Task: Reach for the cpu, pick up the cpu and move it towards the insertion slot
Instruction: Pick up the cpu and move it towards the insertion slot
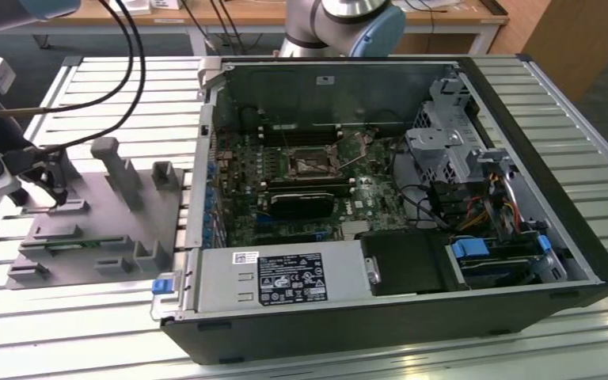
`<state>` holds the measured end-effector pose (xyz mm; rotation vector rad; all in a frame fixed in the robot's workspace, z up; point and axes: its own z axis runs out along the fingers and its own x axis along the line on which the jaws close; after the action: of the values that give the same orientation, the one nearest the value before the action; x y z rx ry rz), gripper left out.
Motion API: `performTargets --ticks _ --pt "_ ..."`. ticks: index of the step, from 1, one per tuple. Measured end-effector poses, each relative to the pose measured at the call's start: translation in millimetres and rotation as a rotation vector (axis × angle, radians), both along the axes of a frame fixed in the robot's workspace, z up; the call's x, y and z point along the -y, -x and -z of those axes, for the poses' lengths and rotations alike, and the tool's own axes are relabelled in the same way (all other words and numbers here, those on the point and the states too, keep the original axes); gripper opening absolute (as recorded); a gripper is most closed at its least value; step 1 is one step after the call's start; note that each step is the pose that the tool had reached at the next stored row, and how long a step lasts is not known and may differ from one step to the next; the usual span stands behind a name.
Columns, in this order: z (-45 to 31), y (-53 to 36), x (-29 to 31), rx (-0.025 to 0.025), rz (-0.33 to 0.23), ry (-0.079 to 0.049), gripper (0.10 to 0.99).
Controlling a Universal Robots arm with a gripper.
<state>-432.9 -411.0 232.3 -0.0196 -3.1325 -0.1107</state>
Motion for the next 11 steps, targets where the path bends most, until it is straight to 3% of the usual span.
performTargets --ticks 11 --pt "-14.4 0.0 0.0 0.0 0.0 0.0 0.545"
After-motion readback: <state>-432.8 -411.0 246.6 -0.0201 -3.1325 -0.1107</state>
